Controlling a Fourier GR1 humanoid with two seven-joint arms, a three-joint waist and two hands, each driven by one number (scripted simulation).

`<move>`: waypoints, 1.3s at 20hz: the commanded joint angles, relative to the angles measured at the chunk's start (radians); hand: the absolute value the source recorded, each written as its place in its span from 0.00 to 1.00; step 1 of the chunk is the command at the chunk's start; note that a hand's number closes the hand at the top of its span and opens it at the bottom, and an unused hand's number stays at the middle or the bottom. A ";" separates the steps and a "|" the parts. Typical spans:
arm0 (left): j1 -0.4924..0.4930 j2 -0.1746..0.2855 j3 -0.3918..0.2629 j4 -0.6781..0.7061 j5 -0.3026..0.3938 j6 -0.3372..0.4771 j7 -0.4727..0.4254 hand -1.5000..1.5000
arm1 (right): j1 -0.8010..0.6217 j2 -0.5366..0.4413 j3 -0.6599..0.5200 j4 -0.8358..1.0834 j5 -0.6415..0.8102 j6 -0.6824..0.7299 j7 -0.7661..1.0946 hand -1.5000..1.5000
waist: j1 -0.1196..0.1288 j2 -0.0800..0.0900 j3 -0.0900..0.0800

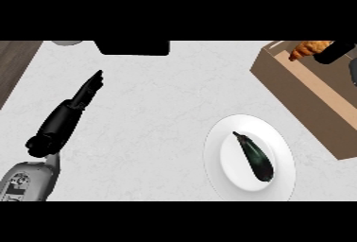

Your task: Pick the croissant from the plate and place it in the cardboard box

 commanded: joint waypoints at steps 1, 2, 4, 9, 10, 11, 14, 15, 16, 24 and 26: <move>-0.004 0.005 0.018 0.037 0.002 -0.014 -0.037 0.50 | -0.007 -0.083 -0.036 0.168 -0.026 0.065 -0.114 1.00 | 0.009 0.007 0.001; -0.004 0.005 0.016 -0.020 0.026 -0.031 0.020 0.50 | -0.005 -0.077 -0.029 0.190 -0.019 0.072 -0.113 1.00 | 0.010 0.003 0.001; 0.004 -0.002 0.005 0.005 -0.010 -0.012 -0.021 0.50 | -0.003 -0.112 -0.032 0.260 -0.018 0.104 -0.170 1.00 | 0.017 0.007 0.001; -0.032 -0.016 0.018 0.004 0.002 -0.015 0.014 0.50 | -0.036 -0.171 -0.008 0.343 -0.002 0.271 -0.196 0.00 | 0.007 0.002 0.001; -0.027 -0.038 -0.008 0.019 -0.031 0.007 -0.002 0.50 | -0.042 -0.130 -0.018 0.379 -0.013 0.237 -0.230 0.00 | 0.019 0.008 0.001; 0.008 -0.047 -0.017 -0.020 -0.037 0.018 0.018 0.50 | -0.010 -0.161 -0.010 0.358 -0.019 0.273 -0.313 0.00 | 0.009 0.001 0.001; -0.006 0.002 0.037 0.030 -0.006 -0.031 -0.044 0.50 | 0.006 -0.149 -0.043 0.372 -0.055 0.223 -0.431 0.00 | 0.008 0.005 0.001; -0.035 -0.026 0.023 0.048 -0.025 -0.005 -0.003 0.50 | -0.014 -0.150 -0.060 0.359 -0.077 0.231 -0.448 0.00 | 0.001 0.003 0.001; -0.063 0.007 0.044 -0.002 0.013 -0.044 0.055 0.50 | -0.048 -0.144 -0.079 0.324 -0.099 0.226 -0.435 0.00 | -0.001 -0.003 0.001; -0.018 -0.008 0.036 0.018 -0.016 -0.014 0.004 0.50 | -0.093 -0.132 -0.535 0.360 -0.525 0.093 -0.450 0.00 | -0.012 0.002 0.004; 0.011 -0.022 0.021 0.006 -0.022 -0.013 -0.025 0.50 | -0.050 -0.170 -0.584 0.376 -0.567 0.087 -0.471 0.00 | -0.008 0.002 0.003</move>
